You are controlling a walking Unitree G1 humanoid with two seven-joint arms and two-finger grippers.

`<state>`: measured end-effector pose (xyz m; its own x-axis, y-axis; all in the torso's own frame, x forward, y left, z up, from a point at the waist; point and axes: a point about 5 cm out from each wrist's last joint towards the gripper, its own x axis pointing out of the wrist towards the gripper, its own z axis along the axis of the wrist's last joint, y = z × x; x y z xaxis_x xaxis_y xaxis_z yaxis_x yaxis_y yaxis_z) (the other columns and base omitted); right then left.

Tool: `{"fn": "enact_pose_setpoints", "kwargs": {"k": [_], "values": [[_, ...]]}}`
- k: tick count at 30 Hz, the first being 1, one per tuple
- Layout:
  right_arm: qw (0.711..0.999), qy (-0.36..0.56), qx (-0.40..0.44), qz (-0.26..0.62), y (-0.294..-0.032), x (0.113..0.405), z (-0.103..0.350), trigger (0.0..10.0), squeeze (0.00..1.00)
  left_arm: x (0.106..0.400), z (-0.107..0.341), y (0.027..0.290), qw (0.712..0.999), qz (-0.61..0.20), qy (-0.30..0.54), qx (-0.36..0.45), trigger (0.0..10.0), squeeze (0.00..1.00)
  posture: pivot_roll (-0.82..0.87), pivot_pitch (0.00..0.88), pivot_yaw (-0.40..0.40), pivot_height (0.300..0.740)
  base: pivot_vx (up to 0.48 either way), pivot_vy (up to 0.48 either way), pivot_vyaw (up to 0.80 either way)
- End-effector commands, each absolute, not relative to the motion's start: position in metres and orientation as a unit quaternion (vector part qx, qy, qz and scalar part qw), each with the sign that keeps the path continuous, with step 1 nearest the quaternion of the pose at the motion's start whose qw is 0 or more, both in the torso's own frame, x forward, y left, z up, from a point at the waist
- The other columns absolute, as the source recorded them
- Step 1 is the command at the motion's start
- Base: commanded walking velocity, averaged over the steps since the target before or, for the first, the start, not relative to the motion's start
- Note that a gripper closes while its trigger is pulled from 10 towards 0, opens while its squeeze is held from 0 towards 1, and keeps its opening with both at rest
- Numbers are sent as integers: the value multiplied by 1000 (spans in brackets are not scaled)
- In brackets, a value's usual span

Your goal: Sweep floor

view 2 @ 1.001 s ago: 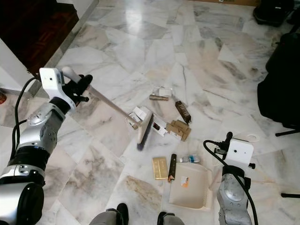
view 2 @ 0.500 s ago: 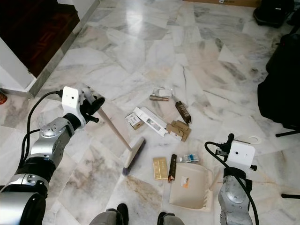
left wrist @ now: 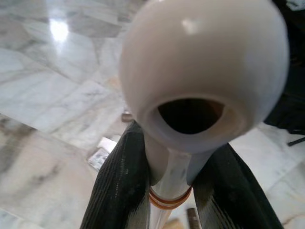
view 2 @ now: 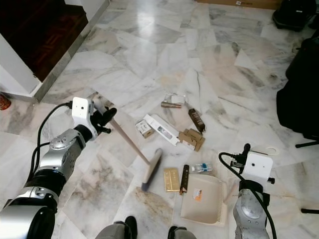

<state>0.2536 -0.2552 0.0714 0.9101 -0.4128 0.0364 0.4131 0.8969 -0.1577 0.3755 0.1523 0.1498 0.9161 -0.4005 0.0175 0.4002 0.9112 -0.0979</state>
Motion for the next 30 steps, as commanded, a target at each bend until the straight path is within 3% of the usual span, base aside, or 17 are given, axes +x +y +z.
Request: {"fn": "enact_pose_setpoints", "kwargs": {"k": [1, 11, 26, 30], "values": [[971, 55, -87, -214, -257, 241, 51, 10000, 0, 377, 149, 150, 975, -211, 9, -71, 10000, 0, 29, 245, 68, 740, 0, 0, 0], [971, 54, -90, -217, -260, 240, 54, 10000, 0, 375, 154, 123, 949, -292, 35, -112, 10000, 0, 25, 249, 67, 740, 0, 0, 0], [972, 53, -85, -214, -259, 244, 55, 10000, 0, 378, 170, 123, 935, -309, 22, -172, 10000, 0, 38, 230, 65, 740, 0, 0, 0], [972, 52, -83, -213, -258, 248, 56, 10000, 0, 373, 173, 118, 920, -349, 21, -177, 10000, 0, 45, 222, 66, 740, 0, 0, 0]]}}
